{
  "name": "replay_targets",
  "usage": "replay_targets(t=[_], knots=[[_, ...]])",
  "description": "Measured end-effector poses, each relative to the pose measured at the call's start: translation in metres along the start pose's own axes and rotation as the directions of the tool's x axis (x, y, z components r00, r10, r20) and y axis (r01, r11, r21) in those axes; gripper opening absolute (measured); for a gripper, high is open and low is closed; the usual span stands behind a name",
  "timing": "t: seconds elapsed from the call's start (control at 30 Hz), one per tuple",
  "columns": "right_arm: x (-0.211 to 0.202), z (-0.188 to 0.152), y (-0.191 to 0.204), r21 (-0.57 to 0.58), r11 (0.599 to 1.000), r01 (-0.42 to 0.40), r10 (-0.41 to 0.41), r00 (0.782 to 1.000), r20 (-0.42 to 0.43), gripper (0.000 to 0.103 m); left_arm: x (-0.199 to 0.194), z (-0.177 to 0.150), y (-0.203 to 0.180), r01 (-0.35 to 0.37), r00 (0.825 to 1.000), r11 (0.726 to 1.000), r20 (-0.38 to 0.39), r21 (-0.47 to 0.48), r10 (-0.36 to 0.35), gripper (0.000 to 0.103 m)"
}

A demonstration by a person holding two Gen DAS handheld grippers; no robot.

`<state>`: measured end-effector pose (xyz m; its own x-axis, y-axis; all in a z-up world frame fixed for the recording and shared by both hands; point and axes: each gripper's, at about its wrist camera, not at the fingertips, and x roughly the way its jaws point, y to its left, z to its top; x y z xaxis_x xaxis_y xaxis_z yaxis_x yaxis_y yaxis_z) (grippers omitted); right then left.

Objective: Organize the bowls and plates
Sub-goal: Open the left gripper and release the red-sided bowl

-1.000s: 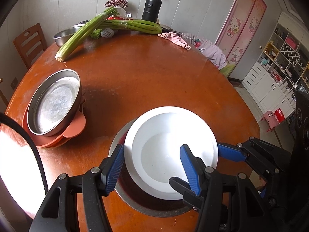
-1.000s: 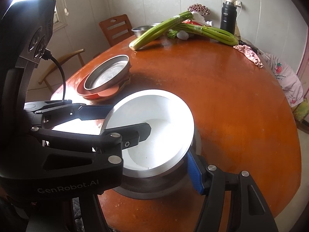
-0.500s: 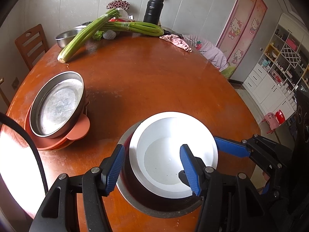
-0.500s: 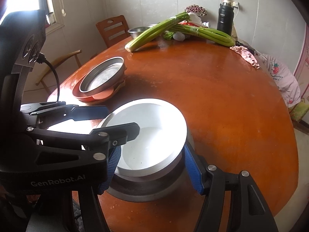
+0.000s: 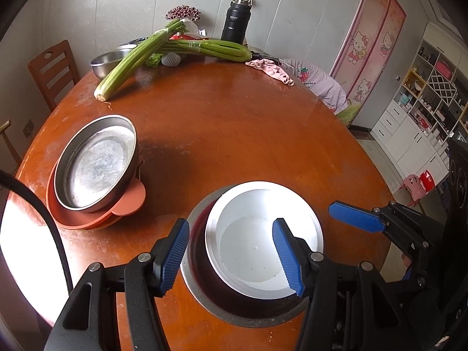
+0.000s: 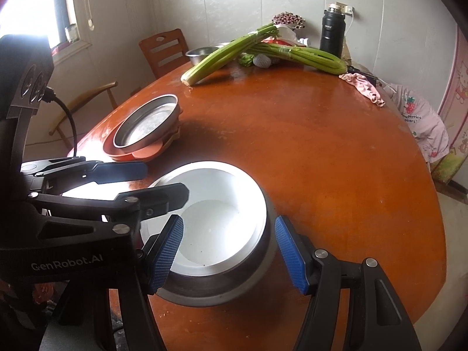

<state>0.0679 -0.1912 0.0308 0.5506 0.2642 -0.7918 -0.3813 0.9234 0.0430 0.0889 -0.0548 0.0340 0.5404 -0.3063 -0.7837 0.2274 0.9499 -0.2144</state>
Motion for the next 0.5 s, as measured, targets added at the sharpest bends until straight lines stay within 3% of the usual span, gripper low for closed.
replay_targets(t=[0.5], knots=[[0.000,0.004,-0.021,0.091,0.995,-0.036,0.037,0.999,-0.008,0.067,-0.003,0.005,0.002,-0.041,0.999,0.999,-0.004,-0.011,0.041,0.061]])
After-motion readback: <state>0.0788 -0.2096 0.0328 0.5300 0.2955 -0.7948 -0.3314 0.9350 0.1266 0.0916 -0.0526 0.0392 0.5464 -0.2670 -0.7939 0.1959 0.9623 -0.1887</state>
